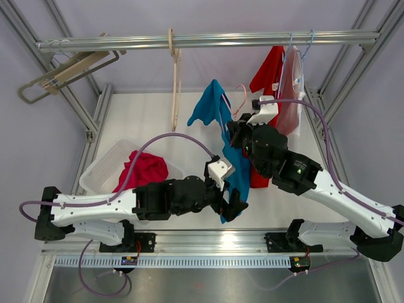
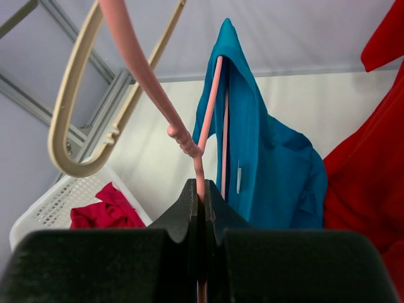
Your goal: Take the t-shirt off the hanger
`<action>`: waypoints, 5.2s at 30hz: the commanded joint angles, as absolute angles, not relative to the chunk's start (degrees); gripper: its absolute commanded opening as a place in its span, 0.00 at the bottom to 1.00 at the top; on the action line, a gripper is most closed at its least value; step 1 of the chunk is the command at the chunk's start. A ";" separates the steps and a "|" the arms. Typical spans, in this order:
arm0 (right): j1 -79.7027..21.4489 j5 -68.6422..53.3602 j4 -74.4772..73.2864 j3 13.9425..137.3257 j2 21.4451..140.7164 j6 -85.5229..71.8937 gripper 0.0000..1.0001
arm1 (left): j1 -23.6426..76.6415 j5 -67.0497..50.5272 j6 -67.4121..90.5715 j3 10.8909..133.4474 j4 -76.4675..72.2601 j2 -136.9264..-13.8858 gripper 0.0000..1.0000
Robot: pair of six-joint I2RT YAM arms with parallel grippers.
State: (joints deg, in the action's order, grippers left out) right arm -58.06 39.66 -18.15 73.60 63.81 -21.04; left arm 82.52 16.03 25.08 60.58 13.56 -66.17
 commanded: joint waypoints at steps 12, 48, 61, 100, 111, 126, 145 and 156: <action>-61.88 45.17 -4.86 76.64 58.80 -15.14 0.00 | 89.73 25.66 24.52 62.86 7.38 -71.90 0.00; -47.46 -17.21 -19.78 78.49 36.66 -33.04 0.00 | 78.69 48.87 -1.22 59.32 -17.20 -64.58 0.00; -47.55 -27.16 -15.30 76.21 32.26 -39.90 0.00 | 70.58 18.02 6.15 67.94 -30.49 -83.23 0.84; -47.46 -9.84 -43.16 68.82 23.37 -30.06 0.00 | 80.60 55.45 -27.42 74.04 -4.72 -35.35 0.00; -47.46 -9.93 -40.61 66.97 27.86 -28.74 0.00 | 80.51 71.18 -16.97 49.05 -0.37 -9.59 0.00; -47.46 4.56 -28.58 74.43 53.07 -24.35 0.00 | 80.60 95.27 7.65 47.37 23.38 -19.25 0.62; -39.73 4.56 -22.85 109.76 92.08 -25.22 0.00 | 80.60 68.58 13.96 70.91 39.17 -28.38 0.99; -36.21 7.29 -28.30 129.37 106.52 -27.86 0.00 | 80.60 45.01 27.94 59.61 38.42 -28.30 0.99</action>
State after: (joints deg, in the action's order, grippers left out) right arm -36.75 5.50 -26.89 126.19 104.55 -26.55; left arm 80.40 52.82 22.31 62.78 38.65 -28.21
